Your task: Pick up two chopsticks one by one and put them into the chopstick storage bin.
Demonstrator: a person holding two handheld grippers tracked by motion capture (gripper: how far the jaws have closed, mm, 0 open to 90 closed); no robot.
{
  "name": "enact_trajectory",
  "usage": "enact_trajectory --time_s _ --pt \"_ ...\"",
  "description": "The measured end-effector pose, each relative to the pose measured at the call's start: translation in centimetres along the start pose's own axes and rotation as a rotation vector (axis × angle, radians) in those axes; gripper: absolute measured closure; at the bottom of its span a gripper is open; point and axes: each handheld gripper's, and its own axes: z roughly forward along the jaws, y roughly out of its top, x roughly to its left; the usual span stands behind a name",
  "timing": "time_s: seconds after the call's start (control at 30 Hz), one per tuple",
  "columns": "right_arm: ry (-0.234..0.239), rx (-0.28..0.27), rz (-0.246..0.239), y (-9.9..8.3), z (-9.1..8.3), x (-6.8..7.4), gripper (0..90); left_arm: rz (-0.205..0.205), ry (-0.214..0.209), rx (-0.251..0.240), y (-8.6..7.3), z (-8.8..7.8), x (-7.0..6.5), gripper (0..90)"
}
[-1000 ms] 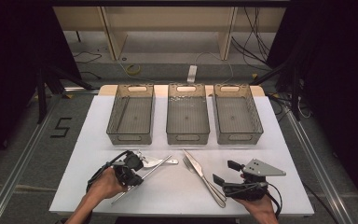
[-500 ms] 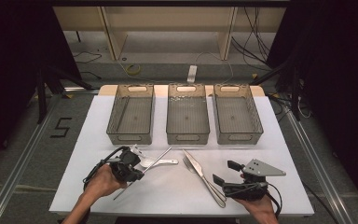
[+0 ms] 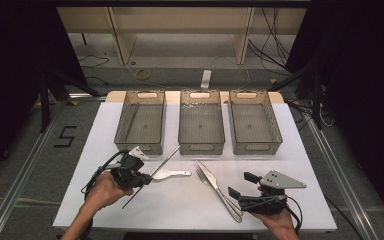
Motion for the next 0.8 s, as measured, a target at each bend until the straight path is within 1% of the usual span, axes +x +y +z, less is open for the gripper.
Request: enact_trajectory --time_s 0.13,0.27,0.4,0.57,0.73,0.8 --pt "-0.002 0.002 0.006 0.0 0.0 0.0 23.6 -0.026 -0.010 -0.025 0.2 -0.2 0.9 85.4" --pt "-0.002 0.006 0.011 -0.1 0.1 -0.1 23.6 -0.041 -0.002 -0.057 0.5 -0.6 1.6 85.4" --pt "-0.002 0.010 0.011 -0.1 0.1 0.0 23.6 -0.049 0.006 -0.070 1.1 -0.7 2.5 85.4" --pt "-0.005 0.009 0.013 -0.2 0.1 -0.1 23.6 -0.073 0.008 -0.094 1.8 -0.9 3.6 85.4" --pt "-0.006 0.008 0.016 -0.2 0.1 -0.1 23.6 -0.091 0.022 -0.127 2.7 -1.5 4.5 85.4" --pt "-0.005 0.011 0.013 -0.2 0.1 -0.1 23.6 -0.090 0.028 -0.137 3.2 -1.8 4.8 85.4"
